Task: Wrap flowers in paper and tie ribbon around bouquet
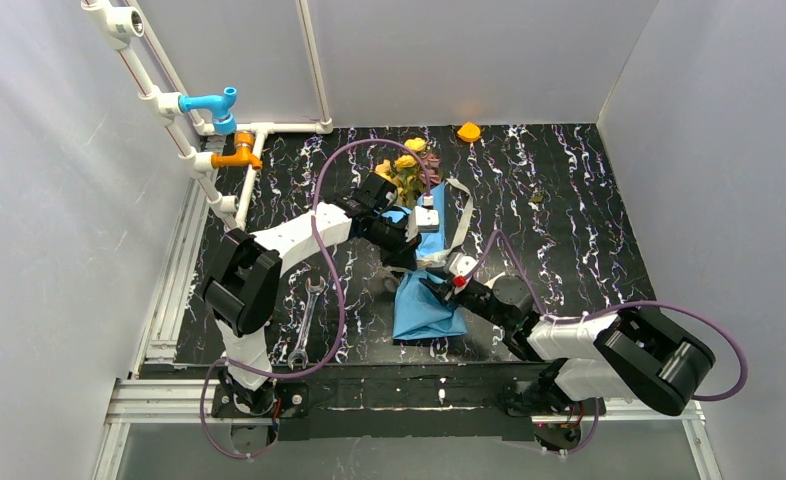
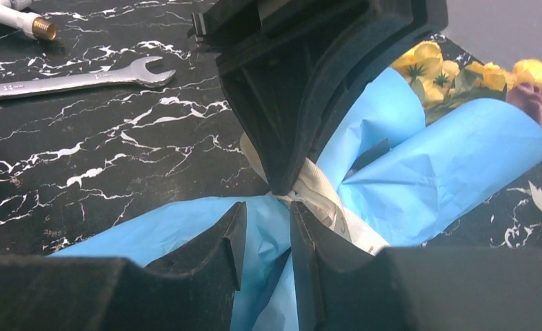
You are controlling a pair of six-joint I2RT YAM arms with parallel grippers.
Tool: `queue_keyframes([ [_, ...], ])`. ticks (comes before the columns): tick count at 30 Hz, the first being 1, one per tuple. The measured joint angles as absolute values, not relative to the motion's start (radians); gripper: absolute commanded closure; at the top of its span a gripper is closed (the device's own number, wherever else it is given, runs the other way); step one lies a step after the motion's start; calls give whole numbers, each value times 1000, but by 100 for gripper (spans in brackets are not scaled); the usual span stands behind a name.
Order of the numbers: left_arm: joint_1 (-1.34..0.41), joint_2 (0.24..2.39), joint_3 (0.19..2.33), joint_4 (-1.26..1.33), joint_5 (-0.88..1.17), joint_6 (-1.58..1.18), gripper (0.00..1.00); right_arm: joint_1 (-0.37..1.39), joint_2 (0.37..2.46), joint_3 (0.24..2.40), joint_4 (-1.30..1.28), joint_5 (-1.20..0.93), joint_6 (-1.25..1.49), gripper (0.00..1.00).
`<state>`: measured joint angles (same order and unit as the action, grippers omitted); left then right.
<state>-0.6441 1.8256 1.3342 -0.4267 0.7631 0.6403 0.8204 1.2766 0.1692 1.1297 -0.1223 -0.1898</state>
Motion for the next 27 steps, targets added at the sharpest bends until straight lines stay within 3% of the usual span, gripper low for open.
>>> queue_keyframes([
  [27,-628,1859,1334,-432,800,620,100,820,1475,253,1192,-75,-324,58],
])
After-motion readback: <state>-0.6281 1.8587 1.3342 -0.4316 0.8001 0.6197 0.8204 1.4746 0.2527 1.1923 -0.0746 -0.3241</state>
